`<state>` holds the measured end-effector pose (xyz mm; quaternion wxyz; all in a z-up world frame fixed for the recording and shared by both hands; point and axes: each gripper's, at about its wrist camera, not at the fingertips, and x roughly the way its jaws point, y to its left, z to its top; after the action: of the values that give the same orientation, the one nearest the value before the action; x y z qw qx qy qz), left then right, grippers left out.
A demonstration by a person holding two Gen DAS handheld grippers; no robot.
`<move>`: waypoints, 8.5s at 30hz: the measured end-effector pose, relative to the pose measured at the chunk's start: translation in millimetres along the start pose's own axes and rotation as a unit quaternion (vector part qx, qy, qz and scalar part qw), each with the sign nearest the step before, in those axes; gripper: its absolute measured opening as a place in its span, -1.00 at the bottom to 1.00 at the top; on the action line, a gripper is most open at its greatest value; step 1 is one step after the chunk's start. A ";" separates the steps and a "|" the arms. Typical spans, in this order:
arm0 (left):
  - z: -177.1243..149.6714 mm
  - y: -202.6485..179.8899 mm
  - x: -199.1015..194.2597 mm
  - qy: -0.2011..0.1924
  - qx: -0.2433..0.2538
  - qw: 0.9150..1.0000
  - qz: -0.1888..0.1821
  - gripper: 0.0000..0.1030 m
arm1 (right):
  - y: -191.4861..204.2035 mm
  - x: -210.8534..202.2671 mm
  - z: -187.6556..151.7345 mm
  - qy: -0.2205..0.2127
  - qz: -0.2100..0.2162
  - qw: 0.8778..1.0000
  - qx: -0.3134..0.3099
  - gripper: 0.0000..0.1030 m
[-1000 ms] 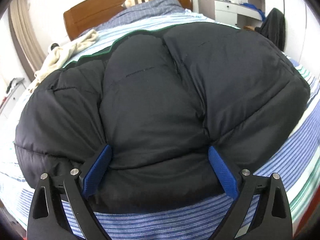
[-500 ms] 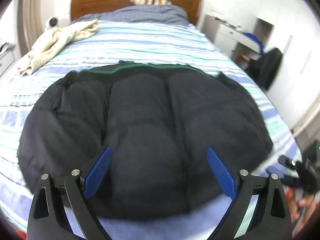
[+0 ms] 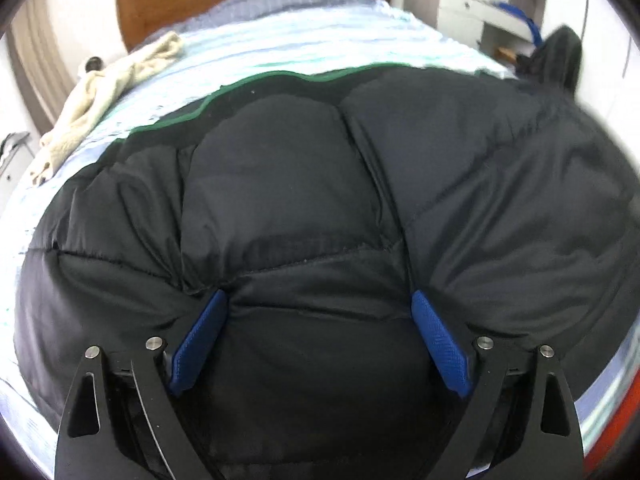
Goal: Fold large clothes
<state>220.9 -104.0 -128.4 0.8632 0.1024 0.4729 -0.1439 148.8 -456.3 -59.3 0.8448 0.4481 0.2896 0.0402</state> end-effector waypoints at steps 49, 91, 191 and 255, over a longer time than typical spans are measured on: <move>70.4 222.0 -54.7 0.095 -0.093 0.986 -0.102 -0.08 | 253.6 155.2 -184.1 0.286 0.127 0.858 -0.408 -0.50; 19.7 271.8 18.5 0.094 -0.255 0.949 -0.161 0.08 | 325.2 329.0 -136.8 0.359 -0.072 0.806 -0.466 -0.44; -1.3 262.5 -5.8 0.061 -0.208 0.926 -0.308 0.93 | 287.3 182.4 -260.7 0.243 0.030 0.824 -0.511 -0.37; 25.2 196.9 -139.6 -0.076 -0.187 0.939 -0.278 -0.02 | 216.3 174.5 -62.7 0.188 0.172 0.925 -0.281 0.24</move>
<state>237.3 93.9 11.1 0.8256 -0.2077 0.4343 -0.2943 302.0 -224.4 3.3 0.8462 0.2195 0.3385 0.3483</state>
